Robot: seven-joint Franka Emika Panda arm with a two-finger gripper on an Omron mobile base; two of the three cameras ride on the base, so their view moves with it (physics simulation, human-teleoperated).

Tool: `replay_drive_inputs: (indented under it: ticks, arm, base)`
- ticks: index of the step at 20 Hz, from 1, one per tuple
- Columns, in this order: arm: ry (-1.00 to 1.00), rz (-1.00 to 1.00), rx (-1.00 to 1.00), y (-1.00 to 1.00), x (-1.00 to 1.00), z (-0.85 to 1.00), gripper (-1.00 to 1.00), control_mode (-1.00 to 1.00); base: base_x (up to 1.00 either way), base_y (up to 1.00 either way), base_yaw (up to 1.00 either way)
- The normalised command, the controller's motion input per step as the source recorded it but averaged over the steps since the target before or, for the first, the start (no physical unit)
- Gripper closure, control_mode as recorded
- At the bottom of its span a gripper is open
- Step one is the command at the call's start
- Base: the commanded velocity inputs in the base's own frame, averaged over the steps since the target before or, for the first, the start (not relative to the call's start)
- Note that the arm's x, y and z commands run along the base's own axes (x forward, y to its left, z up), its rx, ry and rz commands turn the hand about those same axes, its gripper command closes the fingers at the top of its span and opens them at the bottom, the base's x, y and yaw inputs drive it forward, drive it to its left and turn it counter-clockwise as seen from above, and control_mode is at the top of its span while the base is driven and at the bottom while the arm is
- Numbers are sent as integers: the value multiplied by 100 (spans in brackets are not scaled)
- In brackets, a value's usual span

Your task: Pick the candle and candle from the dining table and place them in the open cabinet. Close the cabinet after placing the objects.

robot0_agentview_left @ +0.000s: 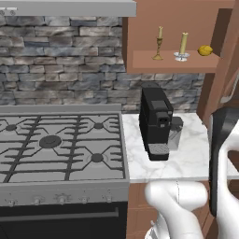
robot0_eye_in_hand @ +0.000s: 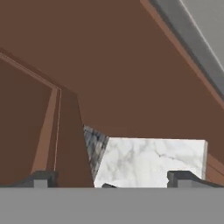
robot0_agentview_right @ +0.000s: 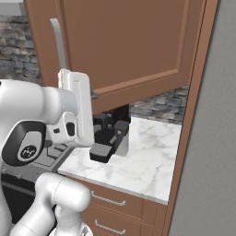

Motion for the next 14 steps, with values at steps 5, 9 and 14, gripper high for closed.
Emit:
replay_drive_inputs:
  ticks: [5, 9, 14]
  arm:
    - [3, 4, 0, 24, 38, 0, -100, -100]
    - [12, 1, 0, 21, 48, -1, -100, -100]
    - [18, 0, 0, 23, 51, 0, -100, -100]
  base:
    - [0, 0, 0]
    - [0, 0, 0]
    - [0, 0, 0]
